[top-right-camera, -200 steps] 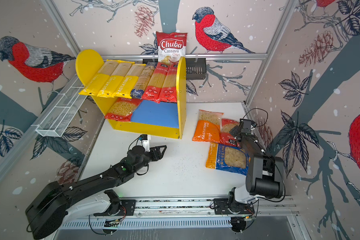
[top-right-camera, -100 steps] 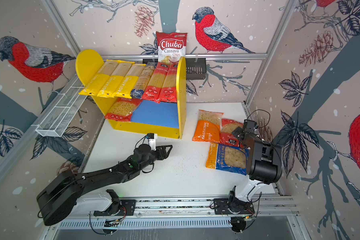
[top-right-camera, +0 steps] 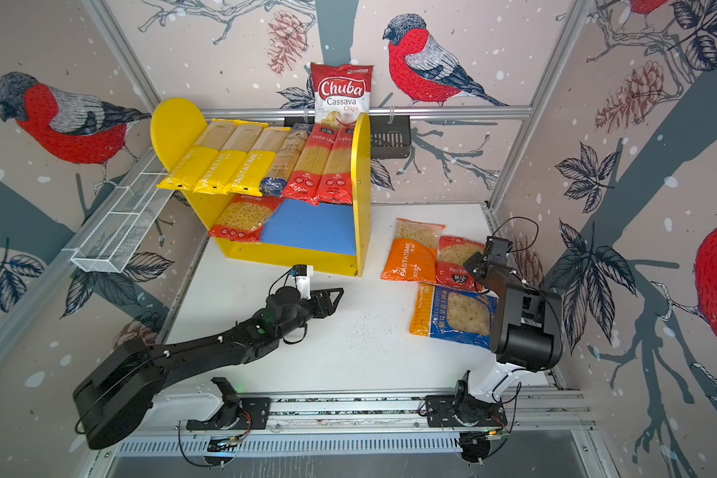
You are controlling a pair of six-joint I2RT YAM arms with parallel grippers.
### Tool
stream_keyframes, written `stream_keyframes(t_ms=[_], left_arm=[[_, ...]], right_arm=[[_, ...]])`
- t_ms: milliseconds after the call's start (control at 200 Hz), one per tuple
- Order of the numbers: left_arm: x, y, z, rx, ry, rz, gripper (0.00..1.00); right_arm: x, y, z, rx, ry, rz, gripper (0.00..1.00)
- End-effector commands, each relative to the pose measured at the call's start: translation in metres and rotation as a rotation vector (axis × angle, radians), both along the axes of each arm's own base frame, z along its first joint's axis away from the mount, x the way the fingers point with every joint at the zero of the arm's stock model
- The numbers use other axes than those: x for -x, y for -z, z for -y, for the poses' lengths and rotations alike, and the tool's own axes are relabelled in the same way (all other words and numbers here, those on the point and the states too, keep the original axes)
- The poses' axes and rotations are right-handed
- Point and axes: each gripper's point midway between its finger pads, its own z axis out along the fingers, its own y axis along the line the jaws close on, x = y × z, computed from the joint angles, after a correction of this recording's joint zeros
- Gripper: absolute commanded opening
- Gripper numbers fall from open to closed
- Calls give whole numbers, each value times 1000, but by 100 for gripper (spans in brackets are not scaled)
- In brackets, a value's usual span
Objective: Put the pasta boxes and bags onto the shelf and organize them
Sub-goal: 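Grasp the red fusilli bag on the table with the right gripper and lift it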
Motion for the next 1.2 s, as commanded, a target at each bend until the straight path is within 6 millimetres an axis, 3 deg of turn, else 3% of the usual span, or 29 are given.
stream_keyframes(t_ms=[0, 160, 380, 430, 470, 500, 550, 610, 705, 866, 1046, 1126, 1196], left_arm=[[-5, -15, 1, 29, -13, 47, 70], [-4, -15, -1, 28, -19, 46, 70], [-4, -18, -3, 36, -28, 52, 69], [-4, -18, -3, 34, -28, 54, 69], [-4, -17, -4, 32, -28, 52, 69], [-4, -16, -4, 30, -28, 51, 69], [-3, -15, -3, 29, -25, 50, 69], [-3, -14, -2, 34, -20, 47, 69], [-2, -12, 1, 39, -7, 37, 69], [-1, -10, 5, 38, 10, 26, 69], [-2, -10, 4, 37, 8, 30, 69], [-1, -10, 2, 42, -1, 27, 69], [-1, -9, 1, 47, -6, 26, 69]], right_arm=[[-6, -21, -14, -25, -48, 57, 24], [-10, -50, -28, -10, -78, 116, 13], [-10, -74, -34, 0, -90, 160, 1], [-9, -76, -35, 0, -92, 161, 2], [-8, -75, -32, 9, -81, 148, 10], [-7, -71, -27, 23, -63, 129, 20], [-3, -60, -12, 45, -16, 83, 45], [-2, -46, 0, 41, 5, 40, 64], [-5, -27, 5, 55, -10, -8, 80], [-6, 0, 17, 104, -7, -81, 98], [-7, 38, 9, 42, -54, -143, 98], [-7, 47, 2, 11, -74, -155, 88], [-6, 54, -2, -15, -86, -165, 71]])
